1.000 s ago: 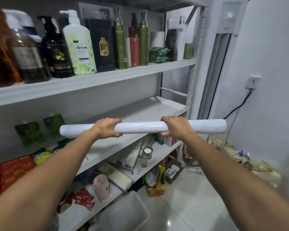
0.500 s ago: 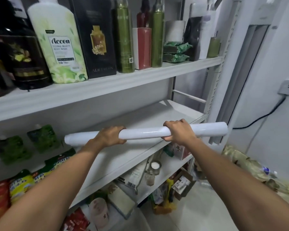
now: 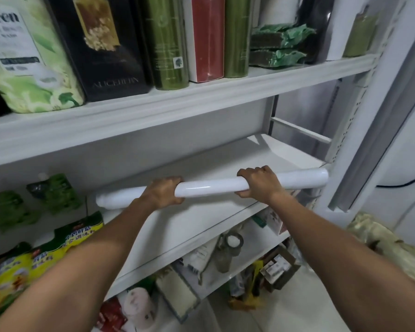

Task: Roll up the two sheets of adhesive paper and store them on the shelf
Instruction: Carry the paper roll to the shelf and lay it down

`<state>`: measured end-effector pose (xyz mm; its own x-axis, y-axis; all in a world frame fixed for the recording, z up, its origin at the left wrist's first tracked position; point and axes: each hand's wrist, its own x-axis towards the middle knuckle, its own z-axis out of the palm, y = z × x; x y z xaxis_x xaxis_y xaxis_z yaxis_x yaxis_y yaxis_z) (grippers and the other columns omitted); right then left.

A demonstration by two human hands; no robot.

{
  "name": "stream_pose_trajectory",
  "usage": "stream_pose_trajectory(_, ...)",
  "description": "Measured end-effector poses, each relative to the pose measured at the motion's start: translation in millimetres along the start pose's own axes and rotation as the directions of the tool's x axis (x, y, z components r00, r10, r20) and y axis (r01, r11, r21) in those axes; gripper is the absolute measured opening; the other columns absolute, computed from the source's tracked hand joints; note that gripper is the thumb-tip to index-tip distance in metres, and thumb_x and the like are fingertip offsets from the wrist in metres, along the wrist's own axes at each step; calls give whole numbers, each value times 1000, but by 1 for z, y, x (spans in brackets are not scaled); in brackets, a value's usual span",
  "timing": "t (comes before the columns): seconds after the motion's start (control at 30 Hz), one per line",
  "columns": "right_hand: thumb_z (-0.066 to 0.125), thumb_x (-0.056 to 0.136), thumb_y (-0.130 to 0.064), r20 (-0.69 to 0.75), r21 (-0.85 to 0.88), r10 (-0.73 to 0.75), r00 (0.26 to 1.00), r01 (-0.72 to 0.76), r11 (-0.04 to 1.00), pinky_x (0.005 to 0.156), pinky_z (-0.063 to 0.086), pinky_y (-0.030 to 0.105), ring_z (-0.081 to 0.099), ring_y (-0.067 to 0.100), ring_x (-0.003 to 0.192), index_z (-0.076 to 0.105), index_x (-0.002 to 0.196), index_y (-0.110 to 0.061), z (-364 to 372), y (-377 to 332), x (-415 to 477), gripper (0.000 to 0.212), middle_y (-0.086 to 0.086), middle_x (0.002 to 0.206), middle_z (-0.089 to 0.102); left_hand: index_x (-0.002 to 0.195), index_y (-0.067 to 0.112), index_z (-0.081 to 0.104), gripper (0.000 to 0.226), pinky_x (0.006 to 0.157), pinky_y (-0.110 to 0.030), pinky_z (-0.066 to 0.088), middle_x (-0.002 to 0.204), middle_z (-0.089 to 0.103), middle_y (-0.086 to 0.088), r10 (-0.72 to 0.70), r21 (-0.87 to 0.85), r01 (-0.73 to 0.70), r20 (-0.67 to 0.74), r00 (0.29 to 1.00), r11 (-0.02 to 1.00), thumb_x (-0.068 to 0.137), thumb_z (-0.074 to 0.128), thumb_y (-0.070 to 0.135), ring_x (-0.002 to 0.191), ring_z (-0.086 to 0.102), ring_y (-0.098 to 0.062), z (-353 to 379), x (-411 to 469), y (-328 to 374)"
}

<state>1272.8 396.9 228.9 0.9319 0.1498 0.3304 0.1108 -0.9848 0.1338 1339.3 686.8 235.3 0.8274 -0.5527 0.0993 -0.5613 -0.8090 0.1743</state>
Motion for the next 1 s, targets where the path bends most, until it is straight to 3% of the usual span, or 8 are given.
stream_pose_trajectory(0.33,83,51,-39,-61,134,-109,992,116,984,60,40,31,60,25,57,64,84,-17,85,84,73,45,1,68,63,105,26,54,38,75,-29,46,101,65,6,-141,116,147,-65,988,982,71,65,38,89,61,-19,45,91,21)
stream_pose_trajectory(0.57,82,52,-41,-41,190,-183,982,187,964,65,41,35,60,27,66,63,92,-17,133,127,114,50,3,75,63,111,21,52,41,78,-30,40,108,62,2,-253,184,263,-75,965,947,75,62,37,96,59,-22,80,134,37)
stream_pose_trajectory(0.73,86,40,-43,-49,212,-203,978,209,955,58,43,34,59,25,57,63,83,-17,155,129,122,55,1,67,60,113,22,52,44,81,-31,38,109,61,0,-302,198,313,-88,949,929,75,62,43,100,58,-23,103,140,34)
stream_pose_trajectory(1.0,85,41,-50,-90,212,-239,967,253,944,55,41,31,57,24,54,64,82,-18,190,127,136,57,1,65,58,118,17,53,52,86,-34,38,113,61,-5,-334,136,351,-133,933,926,73,62,42,104,57,-26,130,147,25)
